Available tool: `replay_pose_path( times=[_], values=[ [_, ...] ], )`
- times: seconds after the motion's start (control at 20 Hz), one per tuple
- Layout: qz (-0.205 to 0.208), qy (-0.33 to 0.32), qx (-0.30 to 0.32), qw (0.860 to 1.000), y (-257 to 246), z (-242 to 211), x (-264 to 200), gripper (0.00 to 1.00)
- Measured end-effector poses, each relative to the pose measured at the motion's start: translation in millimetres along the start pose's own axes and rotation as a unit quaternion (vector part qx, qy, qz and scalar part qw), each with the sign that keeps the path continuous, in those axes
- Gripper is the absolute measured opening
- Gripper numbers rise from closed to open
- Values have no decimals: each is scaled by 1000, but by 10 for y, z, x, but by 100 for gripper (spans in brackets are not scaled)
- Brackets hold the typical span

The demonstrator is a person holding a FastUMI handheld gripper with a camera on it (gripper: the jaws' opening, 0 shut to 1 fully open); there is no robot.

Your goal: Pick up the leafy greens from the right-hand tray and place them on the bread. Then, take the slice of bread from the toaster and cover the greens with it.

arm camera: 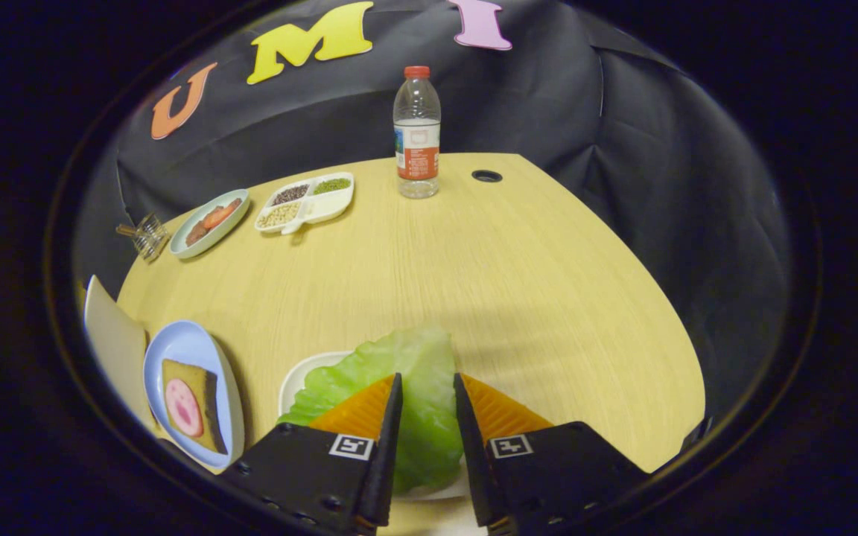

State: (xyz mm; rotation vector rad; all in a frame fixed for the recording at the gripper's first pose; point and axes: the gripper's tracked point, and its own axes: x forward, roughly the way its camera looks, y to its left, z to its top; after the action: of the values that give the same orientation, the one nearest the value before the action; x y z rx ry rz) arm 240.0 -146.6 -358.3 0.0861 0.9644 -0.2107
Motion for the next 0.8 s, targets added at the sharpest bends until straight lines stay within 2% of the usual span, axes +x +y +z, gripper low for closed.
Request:
replay_pose_path(
  times=[0.55,0.65,0.8],
  values=[
    [16,18,-21,999,190,-52,81,42],
    [2,23,-31,999,163,-65,68,1],
    [-1,12,-28,1000,152,-13,-37,1]
  ],
)
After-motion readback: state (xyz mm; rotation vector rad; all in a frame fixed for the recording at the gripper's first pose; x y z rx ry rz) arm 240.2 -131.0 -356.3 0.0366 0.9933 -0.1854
